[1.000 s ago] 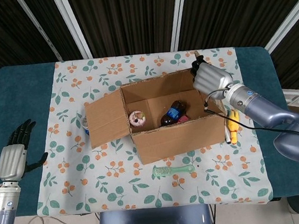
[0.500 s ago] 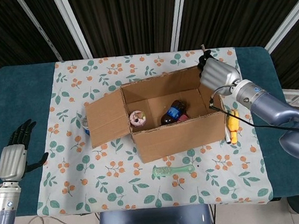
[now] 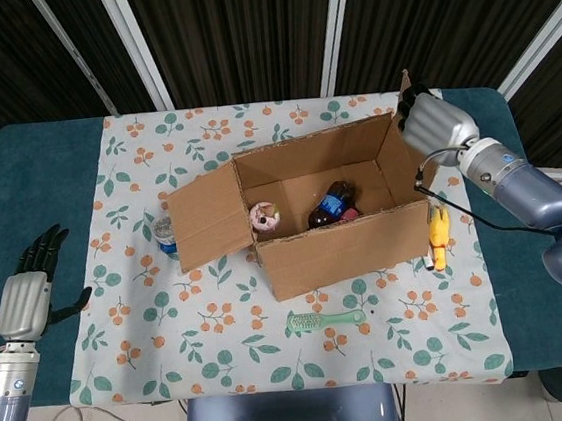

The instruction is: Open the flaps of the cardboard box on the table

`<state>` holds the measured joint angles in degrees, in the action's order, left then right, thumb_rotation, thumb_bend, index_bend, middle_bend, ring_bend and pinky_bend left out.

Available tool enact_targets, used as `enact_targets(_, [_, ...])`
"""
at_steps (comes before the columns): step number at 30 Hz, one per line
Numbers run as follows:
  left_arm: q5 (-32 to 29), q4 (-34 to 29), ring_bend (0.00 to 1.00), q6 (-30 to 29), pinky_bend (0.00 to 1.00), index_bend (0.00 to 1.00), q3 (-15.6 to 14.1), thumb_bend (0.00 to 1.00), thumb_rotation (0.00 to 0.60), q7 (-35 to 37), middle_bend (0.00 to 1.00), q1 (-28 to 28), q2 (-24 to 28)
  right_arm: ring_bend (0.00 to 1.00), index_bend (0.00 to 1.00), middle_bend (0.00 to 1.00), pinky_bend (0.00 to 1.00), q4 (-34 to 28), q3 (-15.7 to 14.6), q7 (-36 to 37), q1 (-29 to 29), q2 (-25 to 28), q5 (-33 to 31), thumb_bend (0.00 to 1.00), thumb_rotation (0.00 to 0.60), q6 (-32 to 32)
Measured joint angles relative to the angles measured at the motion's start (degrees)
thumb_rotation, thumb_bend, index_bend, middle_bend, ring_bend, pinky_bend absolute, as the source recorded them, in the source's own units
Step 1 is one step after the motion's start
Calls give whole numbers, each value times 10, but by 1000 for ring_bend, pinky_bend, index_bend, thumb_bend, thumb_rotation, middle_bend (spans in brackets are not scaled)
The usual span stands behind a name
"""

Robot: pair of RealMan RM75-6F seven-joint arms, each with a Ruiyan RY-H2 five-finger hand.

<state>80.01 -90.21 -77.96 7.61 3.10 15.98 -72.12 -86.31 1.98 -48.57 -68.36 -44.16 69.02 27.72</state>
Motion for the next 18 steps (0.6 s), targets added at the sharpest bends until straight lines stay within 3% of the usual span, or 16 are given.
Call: enact_targets(18, [0,-1,0,-1,99,2,0,258,600,0,10,0,0,177,234,203,242,36,-19,-24,9,2,-23,764,600,5])
